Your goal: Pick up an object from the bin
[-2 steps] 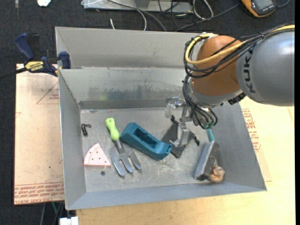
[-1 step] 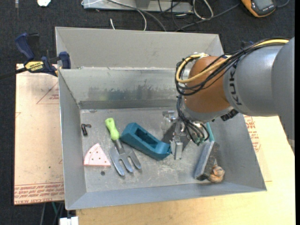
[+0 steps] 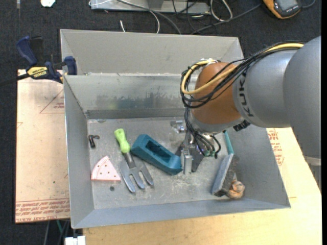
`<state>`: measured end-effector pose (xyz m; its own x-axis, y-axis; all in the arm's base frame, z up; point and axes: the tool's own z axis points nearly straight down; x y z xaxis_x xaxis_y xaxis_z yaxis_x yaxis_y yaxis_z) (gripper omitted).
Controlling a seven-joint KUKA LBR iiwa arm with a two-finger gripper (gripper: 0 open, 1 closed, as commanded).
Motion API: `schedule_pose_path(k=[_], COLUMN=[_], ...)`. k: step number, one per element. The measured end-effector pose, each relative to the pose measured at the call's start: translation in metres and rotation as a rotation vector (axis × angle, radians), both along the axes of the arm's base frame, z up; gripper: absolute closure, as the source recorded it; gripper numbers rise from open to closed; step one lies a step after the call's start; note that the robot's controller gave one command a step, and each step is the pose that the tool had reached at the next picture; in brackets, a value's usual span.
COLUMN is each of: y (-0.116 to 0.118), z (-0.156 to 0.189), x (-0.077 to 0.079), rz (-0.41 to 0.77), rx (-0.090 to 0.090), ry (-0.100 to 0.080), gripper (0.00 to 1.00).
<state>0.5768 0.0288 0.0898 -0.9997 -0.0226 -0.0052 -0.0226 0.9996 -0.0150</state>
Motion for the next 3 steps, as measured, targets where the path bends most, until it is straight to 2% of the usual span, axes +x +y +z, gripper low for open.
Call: schedule_pose_path(k=[1,2,3], y=[-0.009,-0.009,-0.03], z=[0.013,0.014,0.001], x=[0.005,0.011,0.042], rz=[-0.008,-0.014,0.196], rx=[0.015,0.013,0.013], ry=[-0.011,-0.013,-0.028], gripper=[0.0,0.0,0.0])
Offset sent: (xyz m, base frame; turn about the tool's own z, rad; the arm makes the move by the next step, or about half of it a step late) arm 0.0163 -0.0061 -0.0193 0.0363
